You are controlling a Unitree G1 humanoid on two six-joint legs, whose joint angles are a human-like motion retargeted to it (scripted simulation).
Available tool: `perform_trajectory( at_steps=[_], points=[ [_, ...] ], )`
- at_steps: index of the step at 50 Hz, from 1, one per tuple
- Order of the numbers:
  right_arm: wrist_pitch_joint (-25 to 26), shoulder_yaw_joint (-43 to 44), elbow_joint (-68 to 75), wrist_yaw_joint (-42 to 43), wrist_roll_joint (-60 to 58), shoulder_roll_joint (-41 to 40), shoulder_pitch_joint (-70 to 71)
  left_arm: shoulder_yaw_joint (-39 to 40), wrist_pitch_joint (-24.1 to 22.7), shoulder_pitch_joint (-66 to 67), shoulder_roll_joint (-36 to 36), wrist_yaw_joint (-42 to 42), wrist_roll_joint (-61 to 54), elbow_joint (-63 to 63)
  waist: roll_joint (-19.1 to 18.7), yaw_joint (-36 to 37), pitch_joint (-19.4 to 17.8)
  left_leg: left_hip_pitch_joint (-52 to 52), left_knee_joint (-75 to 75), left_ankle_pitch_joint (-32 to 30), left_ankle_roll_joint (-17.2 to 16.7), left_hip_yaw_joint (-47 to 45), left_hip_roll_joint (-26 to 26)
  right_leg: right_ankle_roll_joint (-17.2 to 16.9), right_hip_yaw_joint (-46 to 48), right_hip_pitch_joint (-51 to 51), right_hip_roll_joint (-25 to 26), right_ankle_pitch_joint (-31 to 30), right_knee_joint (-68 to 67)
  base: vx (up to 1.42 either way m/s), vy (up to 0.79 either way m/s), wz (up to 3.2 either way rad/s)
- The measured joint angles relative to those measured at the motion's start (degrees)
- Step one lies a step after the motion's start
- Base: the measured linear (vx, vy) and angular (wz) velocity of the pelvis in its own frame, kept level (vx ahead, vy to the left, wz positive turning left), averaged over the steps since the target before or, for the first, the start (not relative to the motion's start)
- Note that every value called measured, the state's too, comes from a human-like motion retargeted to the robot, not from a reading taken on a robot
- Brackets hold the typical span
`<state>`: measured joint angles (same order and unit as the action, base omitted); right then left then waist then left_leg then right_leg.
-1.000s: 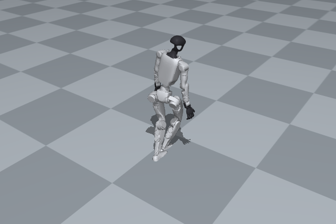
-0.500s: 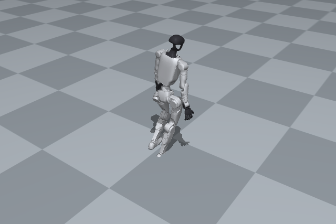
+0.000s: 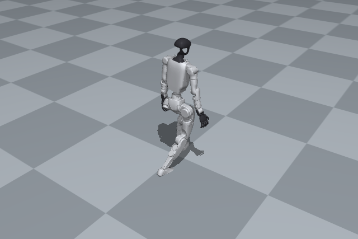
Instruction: Walk
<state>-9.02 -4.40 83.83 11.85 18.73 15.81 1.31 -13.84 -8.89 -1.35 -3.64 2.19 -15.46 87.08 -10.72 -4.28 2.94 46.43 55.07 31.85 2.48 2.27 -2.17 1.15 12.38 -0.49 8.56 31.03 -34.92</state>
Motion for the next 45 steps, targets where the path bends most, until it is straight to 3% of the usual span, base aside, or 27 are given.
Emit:
perform_trajectory(
  at_steps=[2,3,5,8,10,13,17,22,26,29,33,38,40,41,45],
  points=[
    [0.0,0.8,1.3,-0.6,0.6,0.1,0.0,0.5,0.3,-1.1,-0.6,0.3,-1.2,1.4,5.4,-0.6,0.8,-5.3,-3.8,-1.6,1.7,-4.2,-4.5,-2.3,-0.6,-2.2,-7.1,-0.5,-11.4,0.46,0.09,0.59],
    [0.1,1.1,1.6,-0.7,0.8,0.1,-0.3,0.7,0.4,-1.1,-0.6,0.3,-1.4,1.7,6.4,-1.1,1.1,-6.2,-2.7,-1.2,2.3,-4.6,-5.9,-3.5,-1.2,-3.4,-8.3,-2.4,-16.0,0.42,0.09,0.69],
    [0.3,1.6,2.4,-1.8,1.5,0.4,0.5,1.6,0.7,-2.4,-1.1,0.6,-1.6,2.6,12.2,-2.4,1.8,-11.2,-8.7,-2.6,4.2,-7.8,-12.0,-5.8,-2.8,-8.0,-16.9,-5.0,-29.2,0.43,0.09,0.59],
    [0.4,2.3,2.8,-2.4,2.3,0.6,1.9,2.4,1.1,-3.9,-2.0,-0.1,-0.9,3.0,15.9,-4.1,2.1,-17.3,-13.9,-2.4,6.0,-8.7,-16.5,-4.4,-3.0,-14.4,-26.1,-7.4,-43.2,0.49,0.08,0.34],
    [0.1,2.7,2.7,-2.2,2.5,0.4,2.2,2.4,1.1,-4.3,-2.4,-0.8,-0.5,3.0,17.2,-5.3,2.1,-20.2,-14.3,-1.1,6.5,-8.7,-18.4,-2.1,-2.8,-18.4,-30.7,-4.3,-48.5,0.54,0.07,0.25],
    [-0.4,3.0,2.5,-1.8,3.4,0.5,3.9,3.0,1.2,-6.5,-3.3,-1.9,0.1,2.8,17.2,-6.7,1.0,-28.9,-22.3,-1.6,6.4,-6.4,-19.9,0.3,-2.9,-24.5,-33.2,0.6,-47.4,0.60,0.04,0.11],
    [-1.1,4.0,2.0,-1.0,5.3,0.4,5.0,2.5,0.6,-8.8,-3.4,-2.2,0.3,2.1,13.7,-7.0,-0.9,-37.8,-28.4,-0.2,6.1,-3.3,-17.4,0.2,-0.6,-29.7,-28.2,2.4,-34.5,0.63,-0.01,-0.01],
    [-1.3,5.8,3.2,-0.9,8.4,0.3,5.0,0.6,-0.7,-10.5,-2.1,-0.3,0.7,1.9,6.6,-4.8,-0.4,-37.9,-23.9,6.1,5.1,-2.4,-11.0,-3.7,4.6,-31.7,-15.5,-3.0,-9.7,0.58,-0.06,-0.13],
    [-1.1,7.0,4.5,-1.3,9.5,-0.7,3.8,0.7,-0.7,-9.9,-0.5,2.0,0.8,2.3,4.4,-4.2,0.5,-37.2,-15.0,10.1,4.3,-3.9,-9.0,-4.1,5.7,-31.6,-13.4,-4.9,-9.8,0.48,-0.05,0.13],
    [-1.2,7.4,5.9,-2.9,9.9,-0.3,3.1,1.1,-0.5,-9.4,0.4,5.3,0.4,3.8,-2.7,-2.9,0.3,-36.6,-4.8,11.4,0.9,-4.4,0.4,-2.6,7.8,-23.0,-3.4,-9.8,2.1,0.49,-0.07,-0.16],
    [-1.3,7.7,5.9,-4.5,9.9,-0.8,1.4,1.8,-0.1,-8.3,0.5,7.3,-0.4,4.6,-6.2,-2.4,0.0,-34.1,9.1,6.0,-2.0,-7.1,9.2,-1.5,7.7,-19.1,0.7,-9.0,1.5,0.36,-0.05,0.12],
    [-1.0,7.4,5.0,-6.0,9.6,-1.1,-0.2,4.1,0.1,-9.0,-0.8,6.1,-2.5,4.9,-9.0,0.2,-2.0,-26.1,26.2,8.0,1.0,-6.6,20.3,-0.4,6.8,-12.7,6.3,-7.9,4.1,0.37,-0.02,0.14],
    [-0.6,7.1,4.9,-6.7,9.3,-1.1,1.0,5.6,0.4,-11.4,-1.5,4.6,-3.5,5.4,-9.4,1.4,-2.8,-21.0,27.5,9.8,2.6,-4.3,22.1,-0.1,5.0,-4.9,9.8,-12.6,17.2,0.43,0.01,0.18],
    [-0.7,6.5,4.8,-6.8,9.0,-1.5,0.7,5.9,0.3,-11.1,-1.5,4.3,-3.9,5.5,-9.9,2.3,-3.3,-19.5,26.8,10.7,2.9,-3.4,23.0,-0.2,4.8,-4.2,10.4,-12.7,16.2,0.40,0.04,0.05],
    [-0.9,4.0,4.1,-8.1,8.3,-2.0,1.3,6.8,-0.1,-11.7,-1.5,4.8,-5.2,7.1,-6.2,3.3,-3.8,-16.6,13.4,11.0,3.2,-3.5,16.3,-1.7,2.7,-0.1,6.8,-13.6,16.1,0.43,0.06,0.15]
  ],
)
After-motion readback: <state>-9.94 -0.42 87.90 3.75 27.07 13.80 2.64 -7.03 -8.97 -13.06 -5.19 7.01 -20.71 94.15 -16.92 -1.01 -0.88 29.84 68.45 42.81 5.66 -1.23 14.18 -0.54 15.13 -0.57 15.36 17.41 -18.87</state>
